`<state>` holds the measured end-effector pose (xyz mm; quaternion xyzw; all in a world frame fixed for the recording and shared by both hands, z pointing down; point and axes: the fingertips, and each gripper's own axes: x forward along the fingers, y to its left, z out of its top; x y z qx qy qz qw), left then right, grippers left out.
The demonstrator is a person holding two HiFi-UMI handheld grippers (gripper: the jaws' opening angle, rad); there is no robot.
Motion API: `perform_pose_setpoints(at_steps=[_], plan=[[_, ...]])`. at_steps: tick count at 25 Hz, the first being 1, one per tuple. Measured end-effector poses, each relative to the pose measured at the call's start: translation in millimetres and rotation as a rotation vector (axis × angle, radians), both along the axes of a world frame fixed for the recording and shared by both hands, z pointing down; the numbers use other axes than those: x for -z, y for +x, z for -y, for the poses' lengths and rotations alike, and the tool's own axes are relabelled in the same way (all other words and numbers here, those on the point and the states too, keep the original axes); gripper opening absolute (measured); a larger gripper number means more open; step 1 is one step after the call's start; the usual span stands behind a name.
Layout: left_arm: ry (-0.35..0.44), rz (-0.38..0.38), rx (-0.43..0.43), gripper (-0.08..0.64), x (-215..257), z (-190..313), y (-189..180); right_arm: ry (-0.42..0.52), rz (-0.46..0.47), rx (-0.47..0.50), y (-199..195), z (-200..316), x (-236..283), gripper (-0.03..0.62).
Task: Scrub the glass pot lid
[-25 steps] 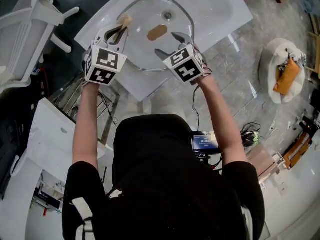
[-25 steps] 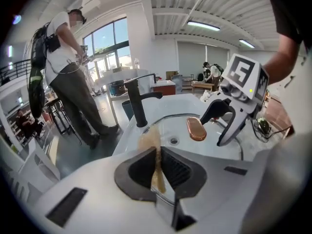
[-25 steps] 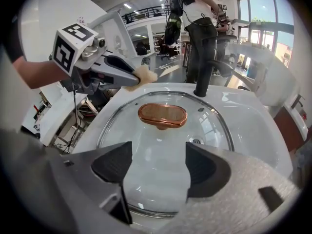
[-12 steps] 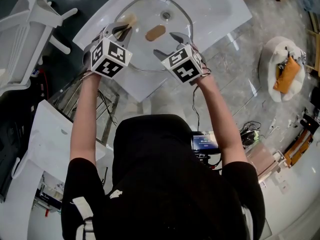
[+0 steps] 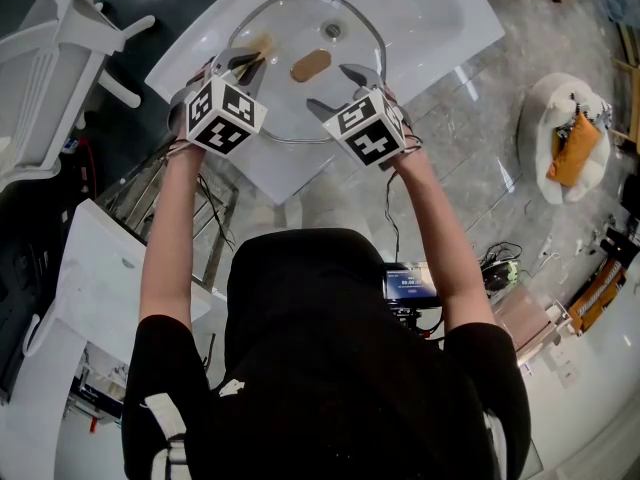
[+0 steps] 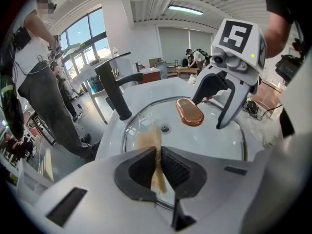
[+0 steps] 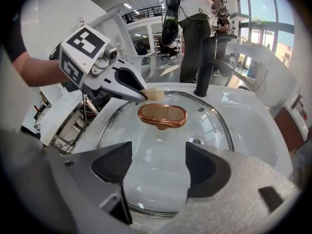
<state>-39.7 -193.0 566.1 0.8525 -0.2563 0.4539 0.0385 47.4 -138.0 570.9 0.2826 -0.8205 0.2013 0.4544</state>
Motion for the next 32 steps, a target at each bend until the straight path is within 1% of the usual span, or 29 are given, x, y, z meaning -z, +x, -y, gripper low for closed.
perform_pose_setpoints(at_steps=[5, 16, 32], plan=[[-0.002, 0.007, 0.001, 0.020, -2.2, -2.9, -0.2, -0.003, 0.006, -0.007, -0.9, 0.1, -0.7, 0.316], [-0.027, -0.003, 0.018, 0.020, -4.0, -20.8, -4.3, -0.004, -0.001, 0.000, 0.2, 0.7, -0.7, 0.318], [-0.067, -0.028, 0.012, 0.020, -7.3, -73.6, -2.3, -0.008, -0.008, -0.001, 0.4, -0.1, -0.2, 0.318]])
